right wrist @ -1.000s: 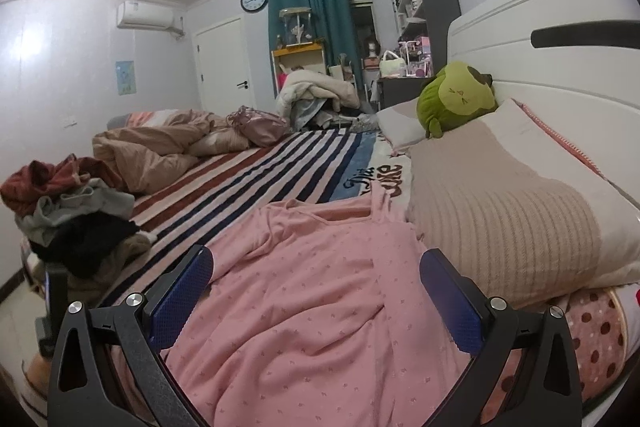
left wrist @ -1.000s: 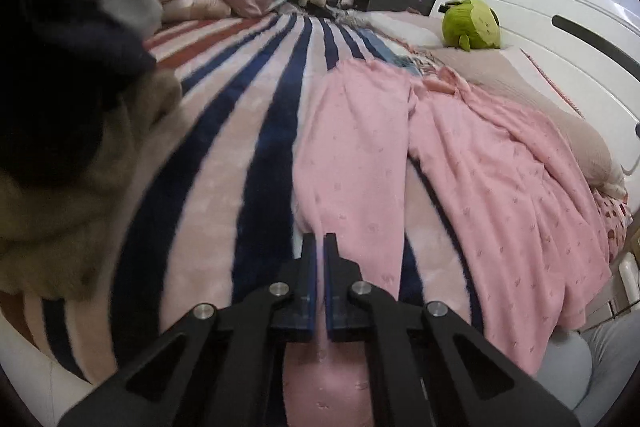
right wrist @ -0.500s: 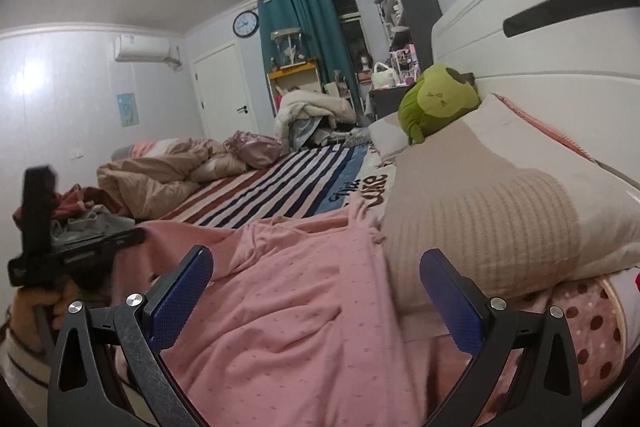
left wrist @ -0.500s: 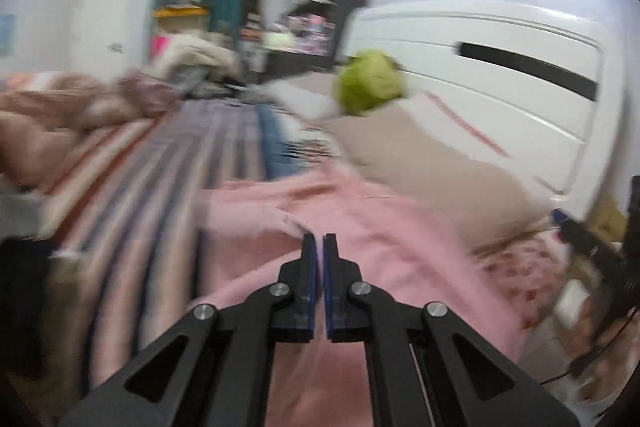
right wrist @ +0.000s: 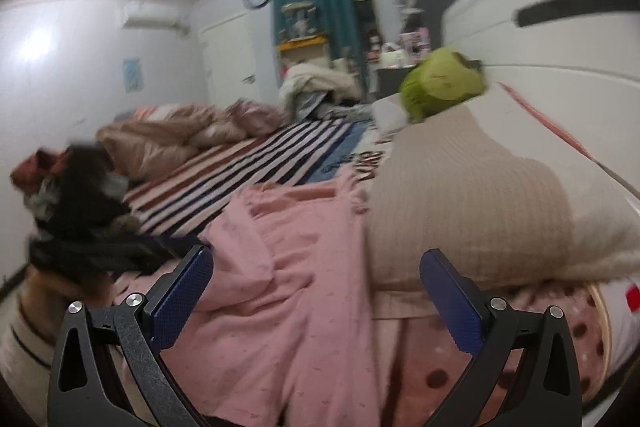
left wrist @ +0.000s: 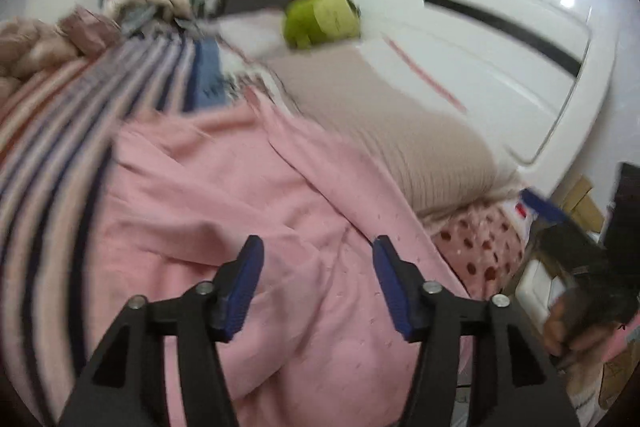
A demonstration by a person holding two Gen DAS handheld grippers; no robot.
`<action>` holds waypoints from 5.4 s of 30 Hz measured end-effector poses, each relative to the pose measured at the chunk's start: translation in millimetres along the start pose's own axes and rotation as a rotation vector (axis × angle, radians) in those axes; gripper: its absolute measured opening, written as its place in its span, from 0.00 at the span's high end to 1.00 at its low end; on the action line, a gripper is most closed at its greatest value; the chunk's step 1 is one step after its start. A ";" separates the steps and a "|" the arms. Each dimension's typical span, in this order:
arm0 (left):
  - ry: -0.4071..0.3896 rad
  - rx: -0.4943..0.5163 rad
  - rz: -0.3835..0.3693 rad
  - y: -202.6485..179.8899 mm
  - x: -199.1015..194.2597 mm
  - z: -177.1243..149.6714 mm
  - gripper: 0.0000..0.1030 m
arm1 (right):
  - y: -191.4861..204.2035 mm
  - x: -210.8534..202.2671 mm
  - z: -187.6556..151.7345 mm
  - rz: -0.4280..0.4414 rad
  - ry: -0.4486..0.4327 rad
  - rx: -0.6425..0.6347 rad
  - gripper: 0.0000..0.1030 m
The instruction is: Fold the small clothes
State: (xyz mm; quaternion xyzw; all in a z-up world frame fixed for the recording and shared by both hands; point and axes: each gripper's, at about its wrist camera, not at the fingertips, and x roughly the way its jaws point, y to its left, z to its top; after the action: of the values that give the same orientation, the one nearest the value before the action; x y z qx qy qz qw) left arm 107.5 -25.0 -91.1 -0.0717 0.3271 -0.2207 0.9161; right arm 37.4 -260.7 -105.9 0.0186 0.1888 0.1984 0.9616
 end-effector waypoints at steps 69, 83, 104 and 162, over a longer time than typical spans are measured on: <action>0.097 -0.100 0.440 114.7 -63.3 -126.4 0.99 | 4.7 40.7 -15.8 0.234 0.277 -0.004 0.62; 0.032 0.005 0.161 71.9 -57.5 -97.5 0.58 | 35.7 103.4 -49.9 0.202 0.571 -0.200 0.97; 0.018 0.028 0.098 13.6 -31.7 -68.8 0.38 | -51.0 41.5 -62.8 0.036 0.400 0.071 0.36; -0.218 0.163 0.409 66.8 -64.2 -63.0 0.01 | -72.1 107.8 32.2 -0.280 0.369 -0.078 0.98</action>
State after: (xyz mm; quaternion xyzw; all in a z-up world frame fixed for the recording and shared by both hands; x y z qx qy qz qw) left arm 47.4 64.4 -121.9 0.0468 0.2150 -0.0473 0.9743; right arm 168.0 -283.9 -122.3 -0.0814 0.3542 0.0701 0.9290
